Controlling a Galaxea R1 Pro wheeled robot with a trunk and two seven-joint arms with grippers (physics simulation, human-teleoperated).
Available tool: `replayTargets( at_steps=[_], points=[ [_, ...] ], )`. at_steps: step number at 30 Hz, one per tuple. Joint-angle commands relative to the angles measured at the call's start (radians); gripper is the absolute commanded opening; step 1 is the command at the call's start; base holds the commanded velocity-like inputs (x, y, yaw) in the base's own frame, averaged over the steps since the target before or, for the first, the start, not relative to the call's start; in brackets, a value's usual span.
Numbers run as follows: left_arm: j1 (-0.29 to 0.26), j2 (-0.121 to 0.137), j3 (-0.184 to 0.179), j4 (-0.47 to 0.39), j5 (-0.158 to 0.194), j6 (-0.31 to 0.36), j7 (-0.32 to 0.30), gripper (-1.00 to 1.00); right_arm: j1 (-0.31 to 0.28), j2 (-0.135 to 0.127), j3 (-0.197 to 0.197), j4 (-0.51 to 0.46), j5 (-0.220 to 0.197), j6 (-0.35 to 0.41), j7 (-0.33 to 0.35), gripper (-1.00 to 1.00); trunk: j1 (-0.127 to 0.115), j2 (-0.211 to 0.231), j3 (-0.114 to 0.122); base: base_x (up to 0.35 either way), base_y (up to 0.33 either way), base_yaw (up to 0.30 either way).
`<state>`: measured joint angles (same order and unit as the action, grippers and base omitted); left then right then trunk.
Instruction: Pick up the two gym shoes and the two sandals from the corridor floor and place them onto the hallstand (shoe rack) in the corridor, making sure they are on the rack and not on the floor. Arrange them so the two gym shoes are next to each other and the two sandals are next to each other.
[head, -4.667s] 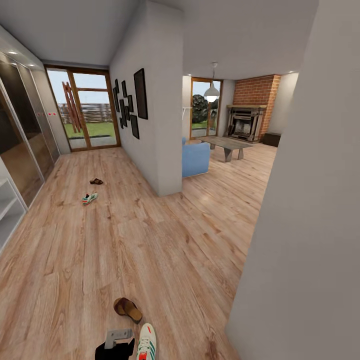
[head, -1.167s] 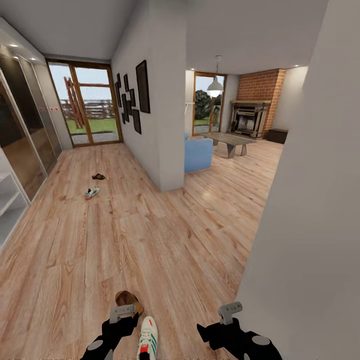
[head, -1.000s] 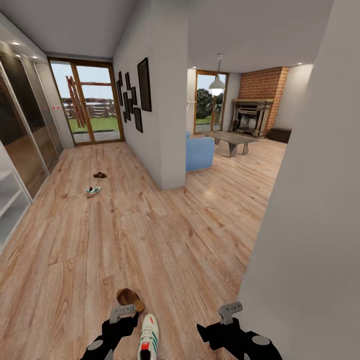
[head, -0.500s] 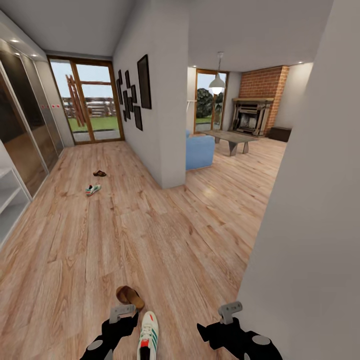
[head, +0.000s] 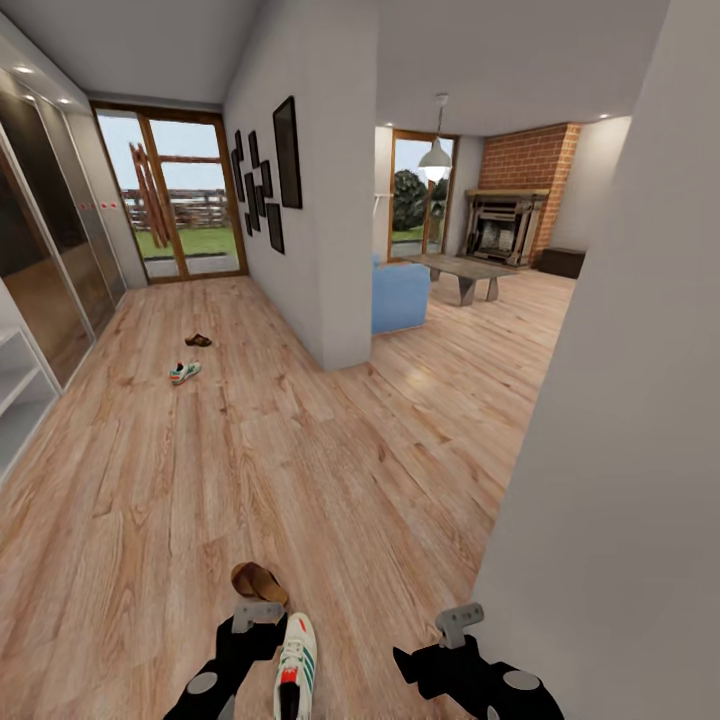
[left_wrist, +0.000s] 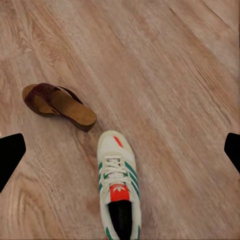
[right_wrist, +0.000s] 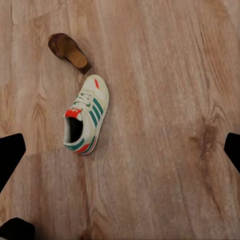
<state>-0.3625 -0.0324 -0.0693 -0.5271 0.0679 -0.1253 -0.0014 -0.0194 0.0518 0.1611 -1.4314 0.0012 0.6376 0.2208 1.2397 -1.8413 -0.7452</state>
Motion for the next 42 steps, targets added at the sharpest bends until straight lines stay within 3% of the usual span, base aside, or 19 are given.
replayTargets(
  at_steps=[1,10,28,42],
  points=[
    [-0.007,0.0,-0.004,0.0,-0.003,-0.005,0.0,1.0,-0.001,0.0,-0.001,-0.001,0.0,0.005,0.003,1.0,0.004,-0.008,-0.004,0.0,0.0,0.0],
    [-0.028,0.001,-0.006,0.003,-0.021,-0.051,0.0,1.0,-0.001,0.001,-0.003,-0.001,0.0,0.005,0.003,1.0,0.038,-0.071,-0.041,0.0,0.0,0.0],
    [-0.029,0.003,-0.006,0.007,-0.022,-0.057,0.0,1.0,-0.001,-0.001,-0.004,0.0,0.0,0.005,0.003,1.0,0.107,-0.197,-0.122,0.0,0.0,0.0],
    [-0.02,0.014,-0.002,0.007,-0.022,-0.047,0.004,1.0,0.01,0.003,0.002,-0.007,0.004,-0.001,-0.008,1.0,0.107,-0.196,-0.122,0.0,0.0,0.0]
  ],
)
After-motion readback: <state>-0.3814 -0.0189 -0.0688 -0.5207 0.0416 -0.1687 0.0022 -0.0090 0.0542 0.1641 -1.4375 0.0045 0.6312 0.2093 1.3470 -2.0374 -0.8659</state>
